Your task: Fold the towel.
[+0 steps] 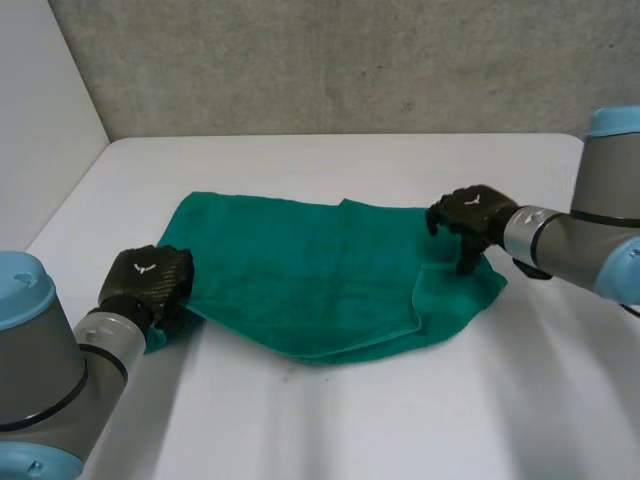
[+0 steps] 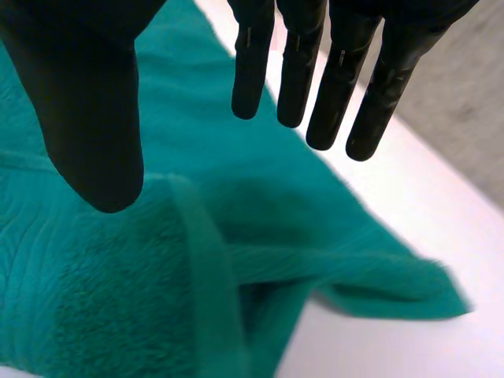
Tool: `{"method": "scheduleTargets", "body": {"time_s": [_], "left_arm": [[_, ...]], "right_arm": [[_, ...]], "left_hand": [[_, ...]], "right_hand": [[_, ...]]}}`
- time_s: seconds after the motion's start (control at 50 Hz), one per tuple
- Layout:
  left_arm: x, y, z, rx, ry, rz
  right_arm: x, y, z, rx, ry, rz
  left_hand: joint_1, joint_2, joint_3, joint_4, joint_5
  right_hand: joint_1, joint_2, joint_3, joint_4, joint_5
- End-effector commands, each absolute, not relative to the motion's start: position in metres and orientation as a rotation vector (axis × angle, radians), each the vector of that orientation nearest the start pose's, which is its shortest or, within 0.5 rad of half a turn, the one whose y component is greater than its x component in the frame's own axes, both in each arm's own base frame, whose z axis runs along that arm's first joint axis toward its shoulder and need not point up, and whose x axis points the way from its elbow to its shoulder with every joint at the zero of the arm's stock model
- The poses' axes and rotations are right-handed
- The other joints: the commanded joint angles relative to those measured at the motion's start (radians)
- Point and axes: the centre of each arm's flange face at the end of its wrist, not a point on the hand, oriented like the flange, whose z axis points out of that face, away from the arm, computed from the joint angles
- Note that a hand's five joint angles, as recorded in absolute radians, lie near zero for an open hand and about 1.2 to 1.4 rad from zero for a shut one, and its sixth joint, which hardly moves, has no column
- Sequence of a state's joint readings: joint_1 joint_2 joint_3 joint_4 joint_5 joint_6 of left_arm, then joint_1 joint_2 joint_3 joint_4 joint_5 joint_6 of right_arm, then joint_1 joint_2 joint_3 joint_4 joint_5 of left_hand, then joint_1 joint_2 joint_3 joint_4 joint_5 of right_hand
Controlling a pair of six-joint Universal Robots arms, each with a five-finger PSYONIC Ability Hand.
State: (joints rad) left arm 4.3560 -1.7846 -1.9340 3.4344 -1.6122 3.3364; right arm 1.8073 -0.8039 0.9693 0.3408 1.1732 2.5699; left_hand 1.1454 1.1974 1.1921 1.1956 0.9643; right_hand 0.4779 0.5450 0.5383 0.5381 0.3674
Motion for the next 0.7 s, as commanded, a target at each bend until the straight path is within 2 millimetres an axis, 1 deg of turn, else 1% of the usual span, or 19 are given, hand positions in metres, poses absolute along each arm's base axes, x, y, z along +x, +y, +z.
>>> {"method": "scheduleTargets", "body": {"time_s": [0.02,0.14,0.2,0.24,0.28,0.3,0.36,0.4,0.44,0.46,0.48,0.5,0.52,0.54,0.6,0.64,0.7], "left_arm": [[-0.221,-0.234,0.165,0.651,2.481,-1.916],[-0.221,-0.234,0.164,0.654,2.482,-1.914],[-0.221,-0.234,0.165,0.654,2.481,-1.916],[-0.221,-0.234,0.165,0.651,2.481,-1.916],[-0.221,-0.235,0.165,0.649,2.48,-1.915],[-0.221,-0.235,0.165,0.649,2.48,-1.915],[-0.22,-0.235,0.165,0.647,2.48,-1.915],[-0.22,-0.235,0.165,0.647,2.48,-1.915],[-0.22,-0.235,0.165,0.648,2.481,-1.913],[-0.22,-0.235,0.165,0.648,2.481,-1.913],[-0.22,-0.235,0.164,0.648,2.483,-1.911],[-0.22,-0.235,0.164,0.648,2.483,-1.911],[-0.22,-0.234,0.165,0.65,2.482,-1.913],[-0.22,-0.234,0.165,0.65,2.482,-1.913],[-0.221,-0.234,0.165,0.651,2.481,-1.916],[-0.221,-0.233,0.165,0.652,2.482,-1.914],[-0.221,-0.233,0.165,0.652,2.483,-1.912]], "right_arm": [[0.27,-0.371,0.142,-1.252,2.264,-1.355],[0.272,-0.377,0.131,-1.232,2.277,-1.336],[0.272,-0.377,0.129,-1.213,2.28,-1.33],[0.272,-0.378,0.128,-1.2,2.289,-1.326],[0.272,-0.378,0.128,-1.197,2.291,-1.326],[0.274,-0.377,0.129,-1.197,2.289,-1.329],[0.273,-0.378,0.127,-1.176,2.295,-1.328],[0.273,-0.38,0.137,-1.108,2.288,-1.369],[0.273,-0.382,0.152,-1.049,2.268,-1.423],[0.268,-0.383,0.171,-0.996,2.246,-1.485],[0.268,-0.383,0.171,-0.995,2.246,-1.486],[0.267,-0.381,0.18,-0.983,2.23,-1.507],[0.266,-0.375,0.196,-0.966,2.202,-1.546],[0.266,-0.369,0.206,-0.97,2.173,-1.575],[0.265,-0.364,0.212,-0.978,2.148,-1.595],[0.265,-0.362,0.208,-0.98,2.154,-1.582],[0.263,-0.356,0.196,-0.985,2.187,-1.532]], "left_hand": [[0.251,0.199,0.204,0.201,0.257],[0.251,0.199,0.204,0.201,0.257],[0.251,0.199,0.204,0.201,0.257],[0.251,0.199,0.204,0.201,0.257],[0.251,0.199,0.204,0.201,0.257],[0.251,0.199,0.204,0.201,0.257],[0.251,0.199,0.204,0.201,0.257],[0.251,0.199,0.204,0.201,0.257],[0.251,0.199,0.204,0.201,0.257],[0.251,0.199,0.204,0.201,0.257],[0.251,0.199,0.204,0.201,0.257],[0.251,0.199,0.204,0.201,0.257],[0.251,0.199,0.204,0.201,0.257],[0.251,0.199,0.204,0.201,0.257],[0.251,0.199,0.204,0.201,0.257],[0.251,0.199,0.204,0.201,0.257],[0.251,0.199,0.204,0.201,0.257]], "right_hand": [[0.089,0.021,0.028,0.028,0.025],[0.089,0.021,0.028,0.028,0.025],[0.103,0.036,0.043,0.043,0.039],[0.278,0.211,0.218,0.218,0.214],[0.615,0.548,0.555,0.555,0.551],[0.896,0.829,0.836,0.836,0.832],[0.918,0.851,0.858,0.858,0.854],[0.918,0.851,0.858,0.858,0.854],[0.918,0.851,0.858,0.858,0.854],[0.918,0.851,0.858,0.858,0.854],[0.918,0.851,0.858,0.858,0.854],[0.918,0.851,0.858,0.858,0.854],[0.918,0.851,0.858,0.858,0.854],[0.918,0.851,0.858,0.858,0.854],[0.918,0.851,0.858,0.858,0.854],[0.918,0.851,0.858,0.858,0.854],[0.918,0.851,0.858,0.858,0.854]]}}
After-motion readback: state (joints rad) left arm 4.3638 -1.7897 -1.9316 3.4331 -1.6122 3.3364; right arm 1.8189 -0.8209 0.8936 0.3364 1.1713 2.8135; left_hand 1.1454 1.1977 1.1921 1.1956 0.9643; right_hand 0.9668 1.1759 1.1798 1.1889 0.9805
